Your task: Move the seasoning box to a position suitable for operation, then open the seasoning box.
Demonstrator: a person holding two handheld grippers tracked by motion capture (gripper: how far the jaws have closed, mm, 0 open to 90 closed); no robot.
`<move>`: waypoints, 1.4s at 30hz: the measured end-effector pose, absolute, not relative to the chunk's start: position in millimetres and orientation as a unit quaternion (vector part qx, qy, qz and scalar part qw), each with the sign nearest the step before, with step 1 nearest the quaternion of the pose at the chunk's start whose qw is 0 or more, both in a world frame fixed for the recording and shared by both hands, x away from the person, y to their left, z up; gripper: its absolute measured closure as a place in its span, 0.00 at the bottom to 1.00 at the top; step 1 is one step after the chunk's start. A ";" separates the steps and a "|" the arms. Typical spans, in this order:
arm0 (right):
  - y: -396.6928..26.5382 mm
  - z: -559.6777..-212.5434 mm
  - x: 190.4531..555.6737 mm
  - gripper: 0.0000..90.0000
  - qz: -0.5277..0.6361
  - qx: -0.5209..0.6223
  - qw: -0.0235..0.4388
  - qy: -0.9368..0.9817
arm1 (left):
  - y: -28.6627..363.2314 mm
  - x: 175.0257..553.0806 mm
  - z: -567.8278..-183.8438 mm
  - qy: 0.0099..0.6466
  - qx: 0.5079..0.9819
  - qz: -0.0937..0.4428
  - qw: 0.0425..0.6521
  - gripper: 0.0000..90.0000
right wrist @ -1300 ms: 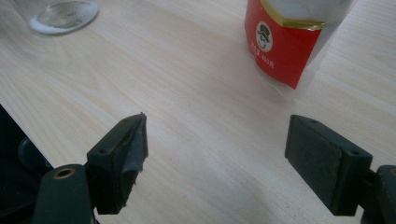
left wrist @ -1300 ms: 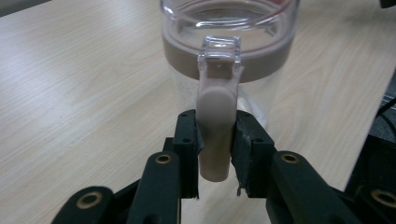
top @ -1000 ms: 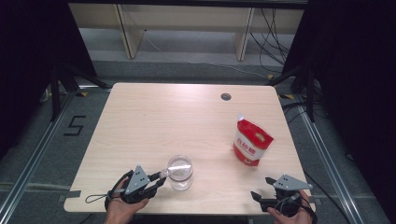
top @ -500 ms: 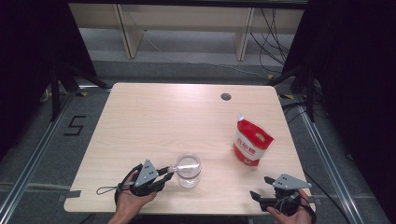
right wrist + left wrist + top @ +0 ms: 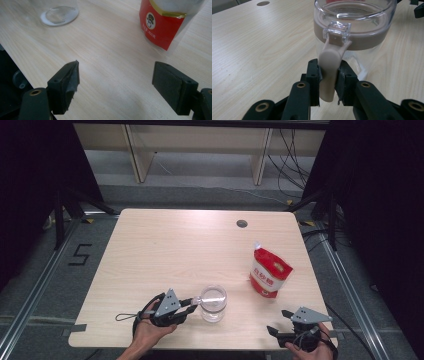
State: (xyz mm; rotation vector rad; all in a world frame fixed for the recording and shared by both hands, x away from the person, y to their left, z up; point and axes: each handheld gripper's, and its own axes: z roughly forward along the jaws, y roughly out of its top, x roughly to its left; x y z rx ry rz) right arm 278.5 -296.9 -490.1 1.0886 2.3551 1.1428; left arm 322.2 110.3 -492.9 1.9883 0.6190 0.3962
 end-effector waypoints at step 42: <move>-291.0 -487.6 276.2 0.27 0.399 0.369 0.158 0.825 | 115.8 311.6 -479.0 0.267 0.822 0.132 0.485 0.29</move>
